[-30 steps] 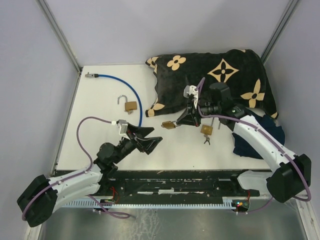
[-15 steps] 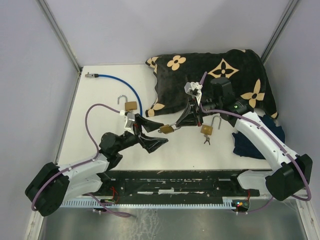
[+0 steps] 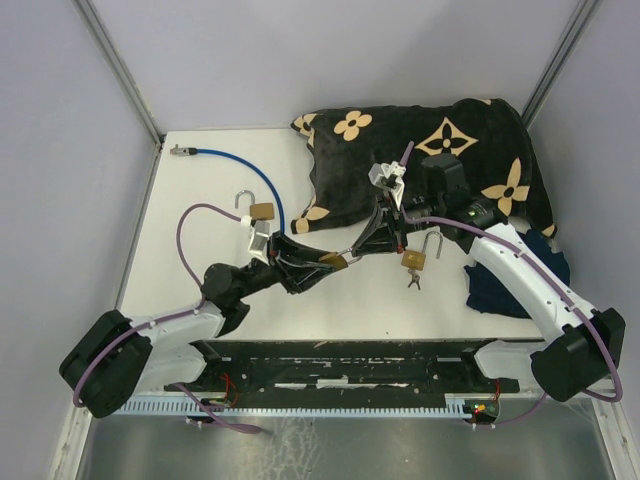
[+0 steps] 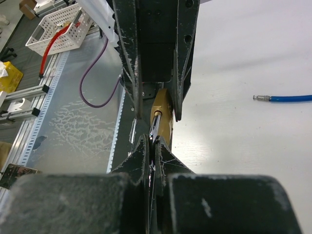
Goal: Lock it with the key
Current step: Lock the lock.
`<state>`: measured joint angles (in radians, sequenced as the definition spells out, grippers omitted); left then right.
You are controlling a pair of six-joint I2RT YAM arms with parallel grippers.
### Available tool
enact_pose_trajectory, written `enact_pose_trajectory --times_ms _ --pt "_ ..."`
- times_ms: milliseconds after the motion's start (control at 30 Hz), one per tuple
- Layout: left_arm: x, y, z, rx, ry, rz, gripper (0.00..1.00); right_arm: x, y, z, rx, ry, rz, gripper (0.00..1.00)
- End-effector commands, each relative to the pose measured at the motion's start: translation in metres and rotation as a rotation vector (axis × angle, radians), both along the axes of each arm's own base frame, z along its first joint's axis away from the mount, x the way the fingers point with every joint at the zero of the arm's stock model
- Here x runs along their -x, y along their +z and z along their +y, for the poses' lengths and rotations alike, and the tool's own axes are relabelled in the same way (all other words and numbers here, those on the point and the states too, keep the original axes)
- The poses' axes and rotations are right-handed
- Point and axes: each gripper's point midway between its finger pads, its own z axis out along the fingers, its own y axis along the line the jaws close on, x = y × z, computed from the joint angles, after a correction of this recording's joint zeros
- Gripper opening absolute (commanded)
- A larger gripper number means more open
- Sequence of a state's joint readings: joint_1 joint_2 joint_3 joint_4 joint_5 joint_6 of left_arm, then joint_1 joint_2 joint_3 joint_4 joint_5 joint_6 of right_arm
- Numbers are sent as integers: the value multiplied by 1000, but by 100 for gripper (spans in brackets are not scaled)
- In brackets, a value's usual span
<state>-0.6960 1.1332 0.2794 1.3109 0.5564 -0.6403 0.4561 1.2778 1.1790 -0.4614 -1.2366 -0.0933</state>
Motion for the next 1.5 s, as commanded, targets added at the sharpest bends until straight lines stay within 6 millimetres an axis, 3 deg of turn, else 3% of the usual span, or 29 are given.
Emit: enact_pose_trajectory --times_ms 0,167,300,400,433,667,767,1167,1467 --pt "-2 25 0 63 2 -35 44 5 27 3 -82 64 -59 2" --pt "-4 21 -2 42 -2 -24 39 4 24 4 -84 68 -46 2" --pt "-2 19 -3 29 -15 -35 24 3 21 4 -82 69 -42 2" --pt "1 21 -3 26 -21 -66 5 2 15 5 -71 64 -36 2" --pt "3 21 -2 26 -21 -78 3 0 11 4 -60 57 -37 3" --pt "8 22 4 10 -8 -132 3 5 -4 -5 15 62 -108 39" --pt "10 20 4 -4 -12 -135 3 8 -8 -10 44 65 -144 48" --pt "14 19 0 -39 -60 -146 3 17 -16 -3 78 98 -123 47" --pt "14 19 0 -39 -60 -150 3 18 -16 2 90 98 -103 30"
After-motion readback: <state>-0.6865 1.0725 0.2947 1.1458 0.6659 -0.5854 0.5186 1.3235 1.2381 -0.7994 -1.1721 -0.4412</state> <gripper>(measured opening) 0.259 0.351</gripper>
